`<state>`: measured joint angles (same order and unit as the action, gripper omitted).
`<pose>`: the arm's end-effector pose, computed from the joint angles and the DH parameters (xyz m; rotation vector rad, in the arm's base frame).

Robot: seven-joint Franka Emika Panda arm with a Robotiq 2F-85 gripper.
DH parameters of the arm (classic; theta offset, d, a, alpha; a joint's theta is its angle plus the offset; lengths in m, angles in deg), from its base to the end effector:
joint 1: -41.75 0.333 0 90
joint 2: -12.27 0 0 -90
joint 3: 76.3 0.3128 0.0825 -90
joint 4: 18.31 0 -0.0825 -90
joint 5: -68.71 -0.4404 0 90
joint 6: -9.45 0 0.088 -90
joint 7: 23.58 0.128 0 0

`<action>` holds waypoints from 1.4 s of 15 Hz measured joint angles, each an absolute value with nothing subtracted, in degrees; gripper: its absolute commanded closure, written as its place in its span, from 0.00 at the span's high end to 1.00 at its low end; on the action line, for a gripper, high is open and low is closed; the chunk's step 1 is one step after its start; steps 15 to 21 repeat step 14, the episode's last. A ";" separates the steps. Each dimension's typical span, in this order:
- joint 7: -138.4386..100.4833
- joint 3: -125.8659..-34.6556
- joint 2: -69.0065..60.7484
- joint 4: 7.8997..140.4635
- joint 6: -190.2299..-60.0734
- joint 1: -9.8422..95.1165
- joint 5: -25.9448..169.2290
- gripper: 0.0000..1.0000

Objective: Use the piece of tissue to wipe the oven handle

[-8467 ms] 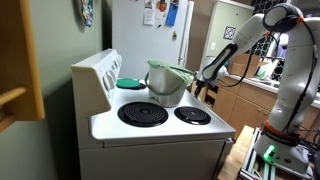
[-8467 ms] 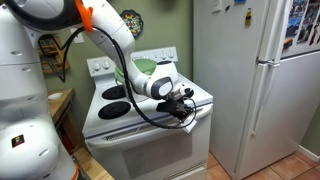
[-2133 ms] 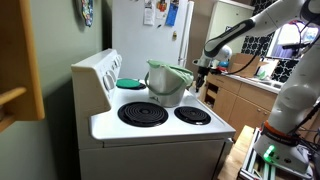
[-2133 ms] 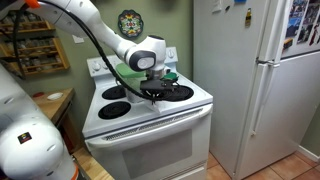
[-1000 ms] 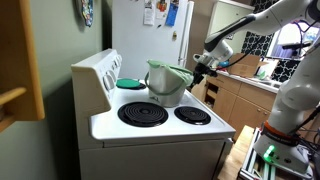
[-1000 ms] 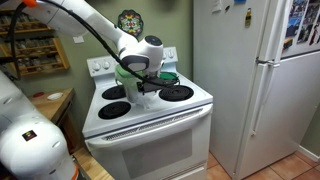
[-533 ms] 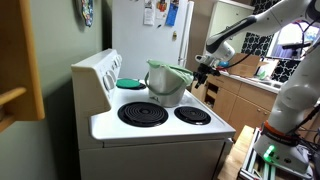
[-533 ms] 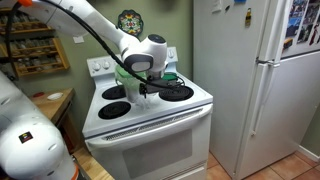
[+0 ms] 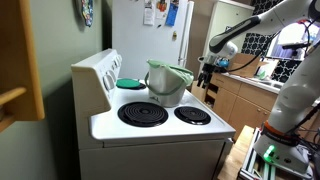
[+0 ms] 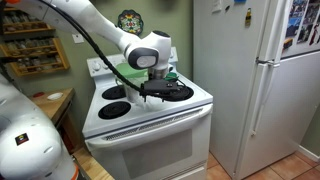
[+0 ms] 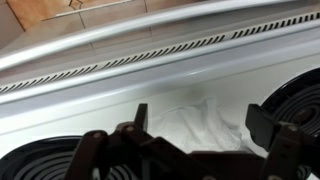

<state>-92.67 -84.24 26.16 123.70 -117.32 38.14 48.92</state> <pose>0.4830 -0.0791 0.3213 -2.6526 -1.1161 -0.2548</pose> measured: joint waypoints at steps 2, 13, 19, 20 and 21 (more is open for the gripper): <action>-86.61 -84.25 26.68 122.45 -113.28 37.58 51.43 1.00; -75.18 -85.75 28.33 117.62 -107.08 37.31 53.21 1.00; -75.12 -85.82 28.33 117.52 -107.04 37.31 53.21 1.00; -75.12 -85.82 28.33 117.52 -107.04 37.31 53.21 1.00; -75.12 -85.82 28.33 117.52 -107.04 37.31 53.21 1.00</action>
